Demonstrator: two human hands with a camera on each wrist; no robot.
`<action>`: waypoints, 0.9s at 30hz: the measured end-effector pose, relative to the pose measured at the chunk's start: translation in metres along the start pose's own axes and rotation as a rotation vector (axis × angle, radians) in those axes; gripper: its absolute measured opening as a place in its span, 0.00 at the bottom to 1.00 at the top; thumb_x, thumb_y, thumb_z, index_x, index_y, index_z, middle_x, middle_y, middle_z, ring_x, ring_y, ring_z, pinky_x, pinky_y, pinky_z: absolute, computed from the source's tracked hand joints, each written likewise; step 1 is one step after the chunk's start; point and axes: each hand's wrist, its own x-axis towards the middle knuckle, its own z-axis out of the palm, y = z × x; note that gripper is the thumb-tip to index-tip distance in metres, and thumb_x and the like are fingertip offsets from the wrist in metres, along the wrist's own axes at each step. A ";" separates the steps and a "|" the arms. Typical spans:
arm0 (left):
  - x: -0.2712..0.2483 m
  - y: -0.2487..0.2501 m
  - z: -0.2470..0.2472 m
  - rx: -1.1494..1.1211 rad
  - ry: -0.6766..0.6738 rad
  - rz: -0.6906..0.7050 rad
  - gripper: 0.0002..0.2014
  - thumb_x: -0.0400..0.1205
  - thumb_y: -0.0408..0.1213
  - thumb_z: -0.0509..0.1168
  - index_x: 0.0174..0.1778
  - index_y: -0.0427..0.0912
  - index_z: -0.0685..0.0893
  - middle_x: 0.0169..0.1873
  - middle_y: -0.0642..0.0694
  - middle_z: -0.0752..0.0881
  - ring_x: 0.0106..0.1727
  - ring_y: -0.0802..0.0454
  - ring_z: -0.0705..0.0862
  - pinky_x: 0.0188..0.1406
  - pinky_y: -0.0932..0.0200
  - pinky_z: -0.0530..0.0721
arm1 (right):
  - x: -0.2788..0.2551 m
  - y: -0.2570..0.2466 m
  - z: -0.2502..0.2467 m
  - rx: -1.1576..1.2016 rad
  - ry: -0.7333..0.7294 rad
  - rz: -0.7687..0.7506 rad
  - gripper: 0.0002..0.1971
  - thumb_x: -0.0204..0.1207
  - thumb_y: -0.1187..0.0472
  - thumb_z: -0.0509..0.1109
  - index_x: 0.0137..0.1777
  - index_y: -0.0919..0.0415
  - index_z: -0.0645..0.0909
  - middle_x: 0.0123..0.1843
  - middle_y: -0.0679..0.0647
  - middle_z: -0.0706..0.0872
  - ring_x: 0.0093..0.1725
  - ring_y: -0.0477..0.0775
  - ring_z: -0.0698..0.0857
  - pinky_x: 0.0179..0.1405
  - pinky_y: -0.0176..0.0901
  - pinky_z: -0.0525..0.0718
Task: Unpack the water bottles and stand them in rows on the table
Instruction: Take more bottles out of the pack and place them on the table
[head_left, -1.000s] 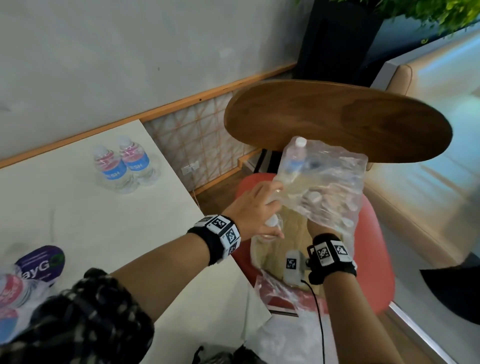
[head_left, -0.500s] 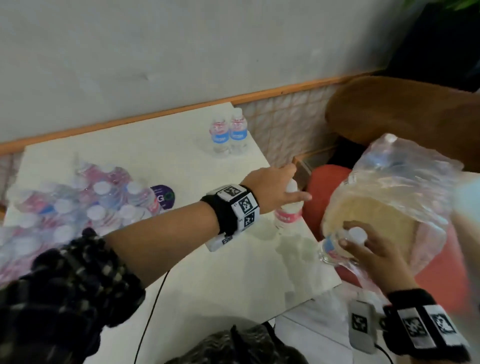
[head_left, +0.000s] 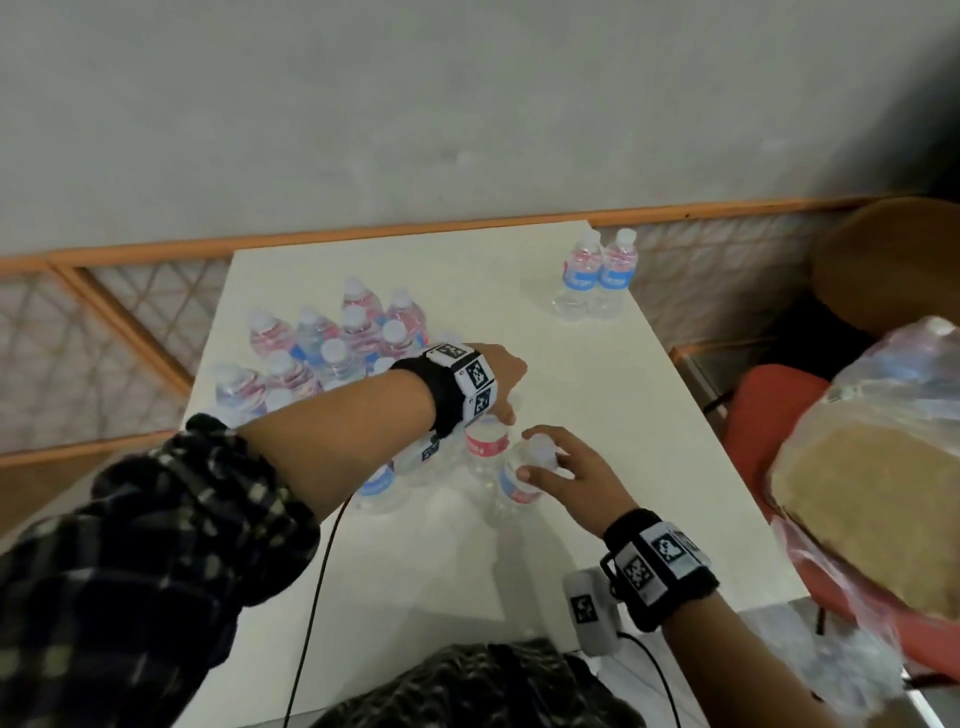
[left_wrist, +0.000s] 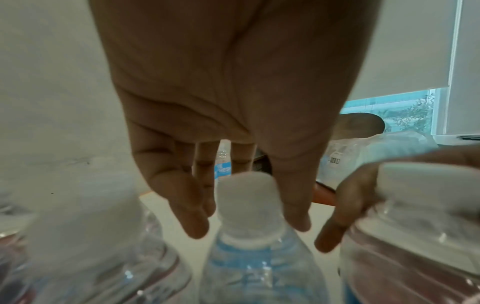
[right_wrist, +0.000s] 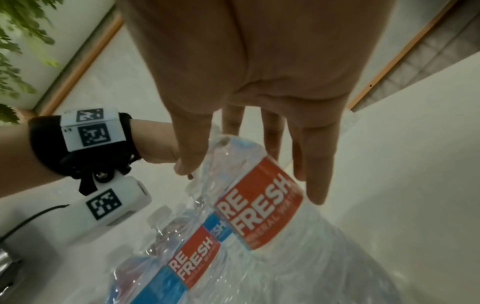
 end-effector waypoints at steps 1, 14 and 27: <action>-0.002 -0.004 -0.003 0.022 -0.020 -0.002 0.26 0.77 0.62 0.64 0.64 0.49 0.75 0.59 0.41 0.79 0.54 0.41 0.81 0.44 0.59 0.74 | 0.002 0.001 0.004 -0.001 -0.012 0.038 0.25 0.64 0.46 0.79 0.61 0.39 0.77 0.66 0.45 0.81 0.64 0.49 0.80 0.64 0.44 0.79; -0.011 -0.004 -0.024 -0.295 -0.232 0.026 0.20 0.76 0.33 0.73 0.65 0.36 0.83 0.52 0.39 0.86 0.22 0.55 0.83 0.20 0.65 0.84 | 0.013 -0.002 0.049 -0.012 -0.270 0.277 0.38 0.67 0.60 0.80 0.76 0.52 0.68 0.71 0.57 0.78 0.56 0.54 0.86 0.47 0.43 0.90; -0.020 0.009 -0.033 -0.016 -0.342 0.095 0.26 0.78 0.37 0.72 0.73 0.44 0.77 0.69 0.44 0.79 0.31 0.58 0.79 0.45 0.61 0.79 | 0.028 -0.021 0.101 -0.227 -0.279 0.249 0.33 0.69 0.50 0.78 0.72 0.61 0.74 0.71 0.52 0.78 0.63 0.52 0.80 0.58 0.42 0.83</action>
